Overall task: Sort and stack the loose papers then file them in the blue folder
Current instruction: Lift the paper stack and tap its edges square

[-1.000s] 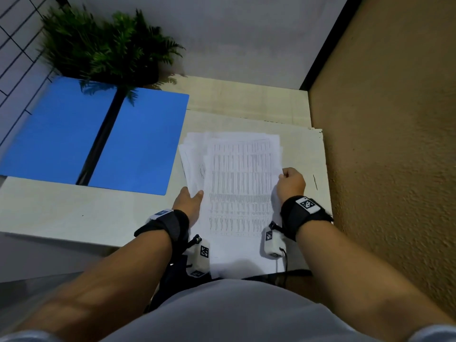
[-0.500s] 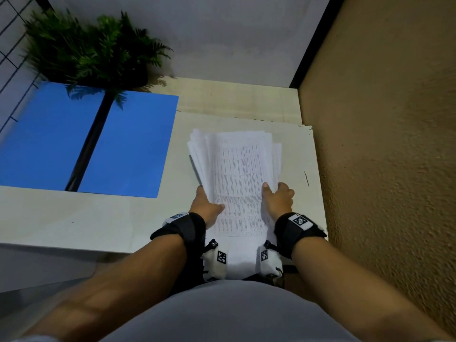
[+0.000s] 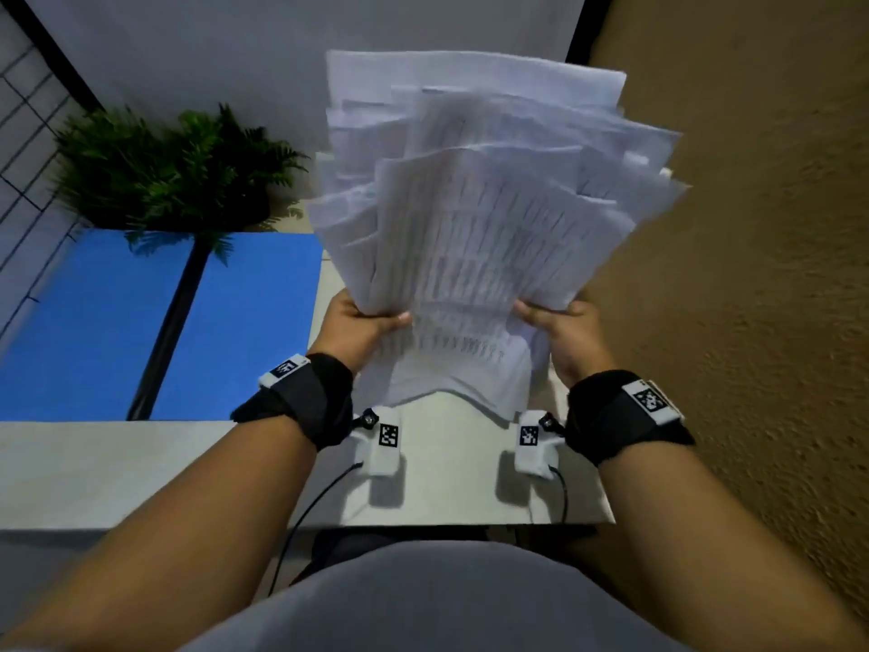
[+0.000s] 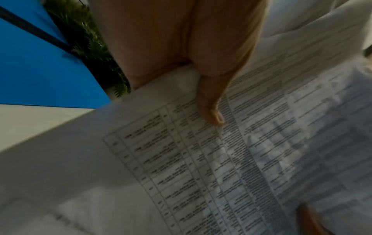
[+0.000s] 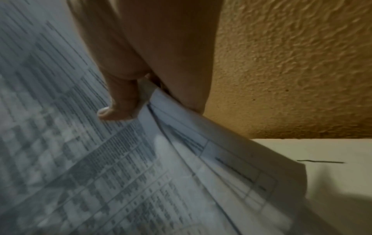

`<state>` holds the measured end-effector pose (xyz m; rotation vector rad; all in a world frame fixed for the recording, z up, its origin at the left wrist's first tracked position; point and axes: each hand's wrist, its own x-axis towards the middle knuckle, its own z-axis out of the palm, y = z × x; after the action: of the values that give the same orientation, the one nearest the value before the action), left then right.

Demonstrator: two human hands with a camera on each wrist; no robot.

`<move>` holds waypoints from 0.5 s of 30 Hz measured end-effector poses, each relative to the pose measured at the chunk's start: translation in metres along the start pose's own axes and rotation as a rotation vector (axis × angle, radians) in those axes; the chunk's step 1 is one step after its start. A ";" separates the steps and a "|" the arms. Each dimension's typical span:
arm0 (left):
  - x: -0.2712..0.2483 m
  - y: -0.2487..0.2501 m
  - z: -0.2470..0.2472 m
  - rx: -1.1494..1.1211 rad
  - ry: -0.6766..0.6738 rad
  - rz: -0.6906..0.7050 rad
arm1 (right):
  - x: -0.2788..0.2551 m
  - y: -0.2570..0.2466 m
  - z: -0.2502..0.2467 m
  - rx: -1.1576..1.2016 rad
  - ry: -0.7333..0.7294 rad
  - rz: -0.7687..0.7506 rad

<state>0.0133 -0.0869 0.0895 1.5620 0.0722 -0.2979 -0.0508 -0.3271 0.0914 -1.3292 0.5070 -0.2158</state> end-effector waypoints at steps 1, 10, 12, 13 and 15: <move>0.002 0.005 -0.001 -0.020 0.026 0.012 | -0.004 -0.008 0.006 -0.016 0.010 -0.042; 0.000 0.014 -0.022 -0.109 -0.109 0.077 | -0.031 -0.023 0.017 0.076 -0.127 -0.086; -0.002 0.014 -0.023 -0.125 -0.157 0.084 | -0.031 -0.027 0.018 0.074 -0.167 -0.103; -0.002 0.013 -0.024 -0.125 -0.168 0.075 | -0.030 -0.029 0.018 0.070 -0.188 -0.107; -0.003 0.013 -0.025 -0.114 -0.177 0.058 | -0.030 -0.031 0.020 0.057 -0.221 -0.108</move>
<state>0.0167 -0.0614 0.1027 1.4169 -0.0920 -0.3786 -0.0632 -0.3045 0.1306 -1.3073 0.2406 -0.1687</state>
